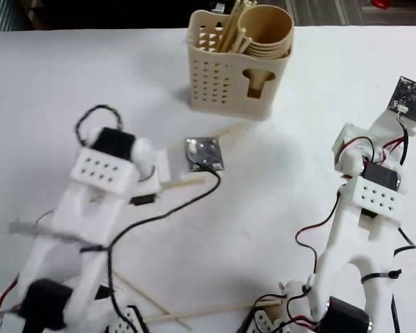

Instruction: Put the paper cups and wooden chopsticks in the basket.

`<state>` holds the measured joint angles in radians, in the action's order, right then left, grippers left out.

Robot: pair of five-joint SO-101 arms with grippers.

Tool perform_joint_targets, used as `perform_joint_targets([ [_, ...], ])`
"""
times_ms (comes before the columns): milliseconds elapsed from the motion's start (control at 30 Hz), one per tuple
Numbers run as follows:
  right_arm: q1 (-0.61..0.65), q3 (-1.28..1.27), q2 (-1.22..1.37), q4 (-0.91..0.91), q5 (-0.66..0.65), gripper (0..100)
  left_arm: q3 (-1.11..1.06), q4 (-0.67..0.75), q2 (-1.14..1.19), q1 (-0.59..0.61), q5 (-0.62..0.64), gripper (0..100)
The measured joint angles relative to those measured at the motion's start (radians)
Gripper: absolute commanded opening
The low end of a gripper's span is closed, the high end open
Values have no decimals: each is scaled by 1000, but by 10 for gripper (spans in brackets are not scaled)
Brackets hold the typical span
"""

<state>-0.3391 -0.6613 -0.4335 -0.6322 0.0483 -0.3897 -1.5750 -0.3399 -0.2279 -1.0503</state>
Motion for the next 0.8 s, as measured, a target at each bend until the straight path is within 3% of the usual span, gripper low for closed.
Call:
perform_joint_targets([
  [267, 0, 0, 0, 0, 0, 19, 31, -40, -219, 9, 2, 23],
  [433, 0, 0, 0, 0, 0, 19, 132, -29, -295, 14, 95, 23],
  [600, 0, 0, 0, 0, 0, 19, 222, 123, -302, 14, 275, 23],
  [800, 0, 0, 0, 0, 0, 19, 250, 439, -302, 14, 519, 23],
])
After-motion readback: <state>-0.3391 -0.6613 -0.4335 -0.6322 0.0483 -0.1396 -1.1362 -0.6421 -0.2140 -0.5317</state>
